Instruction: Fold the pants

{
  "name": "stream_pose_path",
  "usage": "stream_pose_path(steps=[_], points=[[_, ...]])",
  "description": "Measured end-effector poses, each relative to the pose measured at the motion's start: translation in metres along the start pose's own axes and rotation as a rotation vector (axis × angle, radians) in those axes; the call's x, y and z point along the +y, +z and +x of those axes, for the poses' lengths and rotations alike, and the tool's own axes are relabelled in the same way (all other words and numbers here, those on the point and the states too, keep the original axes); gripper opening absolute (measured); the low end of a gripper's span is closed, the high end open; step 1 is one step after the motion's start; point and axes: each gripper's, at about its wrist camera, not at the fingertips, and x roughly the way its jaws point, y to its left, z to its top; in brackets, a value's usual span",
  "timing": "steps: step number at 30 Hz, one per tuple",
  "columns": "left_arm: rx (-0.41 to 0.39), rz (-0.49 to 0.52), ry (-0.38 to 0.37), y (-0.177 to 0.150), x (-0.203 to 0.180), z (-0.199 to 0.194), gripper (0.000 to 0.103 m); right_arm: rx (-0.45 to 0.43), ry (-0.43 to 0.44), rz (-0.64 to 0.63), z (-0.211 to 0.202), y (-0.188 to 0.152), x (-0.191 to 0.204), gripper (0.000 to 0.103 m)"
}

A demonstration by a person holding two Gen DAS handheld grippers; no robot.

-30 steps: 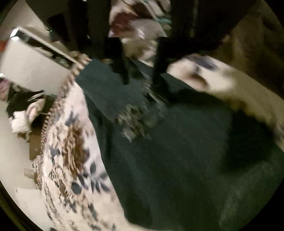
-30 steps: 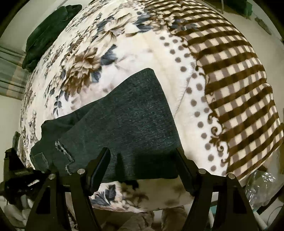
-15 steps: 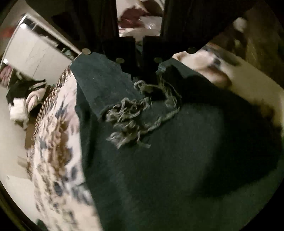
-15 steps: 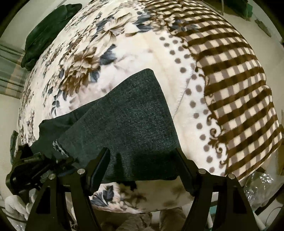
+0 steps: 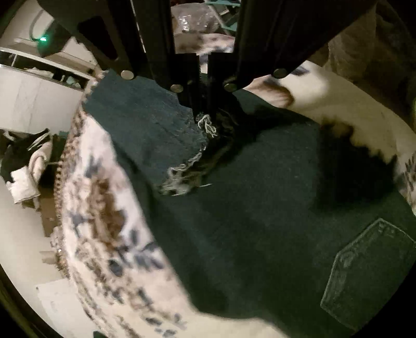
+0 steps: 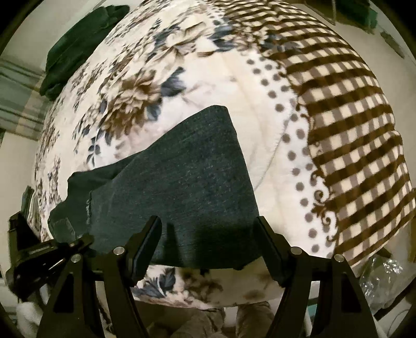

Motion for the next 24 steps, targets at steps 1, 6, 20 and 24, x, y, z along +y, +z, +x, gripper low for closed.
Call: stream_pose_path(steps=[1,6,20,24], points=[[0.000,0.005,0.016,-0.001,0.002,0.003,0.001,0.000,-0.010,-0.011,0.000,0.000,0.002,0.075],[0.007,0.057,0.067,-0.005,0.000,0.005,0.006,0.020,-0.114,-0.062,0.006,0.000,0.011,0.075],[-0.185,0.522,0.441,-0.014,-0.067,-0.027,0.085,-0.096,-0.253,-0.223,0.000,-0.004,0.072,0.098],[-0.234,0.550,0.472,-0.009,-0.066,-0.046,0.085,-0.149,-0.289,-0.224,-0.007,-0.006,0.087,0.100]])
